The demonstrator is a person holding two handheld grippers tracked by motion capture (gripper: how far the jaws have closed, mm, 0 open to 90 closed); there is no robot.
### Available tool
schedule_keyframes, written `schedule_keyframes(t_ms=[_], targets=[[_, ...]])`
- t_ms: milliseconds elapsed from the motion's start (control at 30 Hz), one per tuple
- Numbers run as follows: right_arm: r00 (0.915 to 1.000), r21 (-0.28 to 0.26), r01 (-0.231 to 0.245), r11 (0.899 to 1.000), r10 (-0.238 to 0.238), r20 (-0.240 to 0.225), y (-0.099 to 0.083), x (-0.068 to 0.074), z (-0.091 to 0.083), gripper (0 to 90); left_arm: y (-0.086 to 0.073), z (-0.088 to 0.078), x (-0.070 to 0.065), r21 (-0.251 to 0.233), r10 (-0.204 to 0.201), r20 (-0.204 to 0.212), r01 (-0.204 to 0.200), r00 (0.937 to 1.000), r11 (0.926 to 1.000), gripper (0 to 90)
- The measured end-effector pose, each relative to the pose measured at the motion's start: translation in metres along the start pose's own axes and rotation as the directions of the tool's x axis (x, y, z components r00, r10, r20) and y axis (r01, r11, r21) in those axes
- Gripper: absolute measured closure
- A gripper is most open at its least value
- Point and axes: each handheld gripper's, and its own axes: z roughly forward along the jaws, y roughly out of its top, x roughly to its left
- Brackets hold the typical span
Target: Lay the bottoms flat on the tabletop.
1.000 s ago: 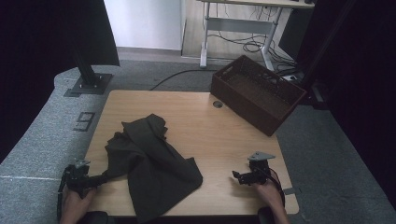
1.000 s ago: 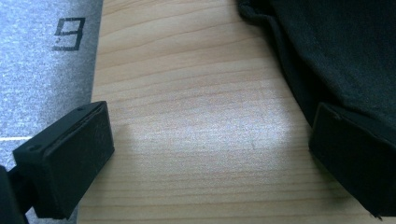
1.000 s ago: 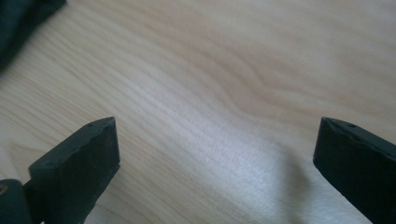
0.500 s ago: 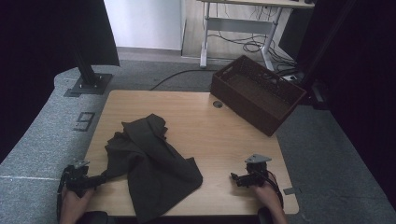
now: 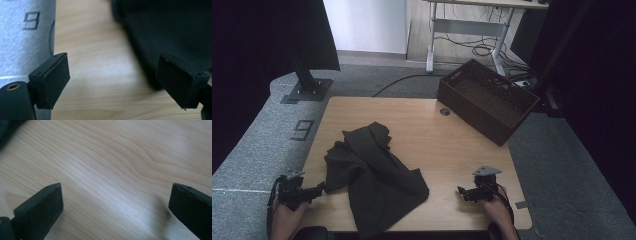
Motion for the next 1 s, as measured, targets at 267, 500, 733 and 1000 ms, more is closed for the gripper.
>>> schedule_keyframes(t_ms=[267,500,733,1000], targets=[[0.9989,-0.029,0.021,0.999,-0.022,-0.042,0.011,0.023,-0.001,0.0,0.026,-0.009,-0.019,-0.089,0.08,0.111,-0.07,0.9906,0.9935,11.5],[0.9975,-0.04,0.025,0.999,-0.028,-0.065,0.018,0.035,0.0,0.0,0.055,-0.01,-0.037,-0.132,0.156,0.148,-0.137,0.9766,0.9818,11.0],[0.9952,-0.048,0.03,0.998,-0.034,-0.091,0.026,0.048,0.004,0.0,0.08,-0.007,-0.05,-0.154,0.216,0.155,-0.193,0.964,0.9692,10.9],[0.99,-0.048,0.052,0.997,-0.058,-0.128,0.037,0.07,0.015,0.0,0.092,0.016,-0.061,-0.119,0.279,0.13,-0.264,0.9515,0.9571,11.1]])
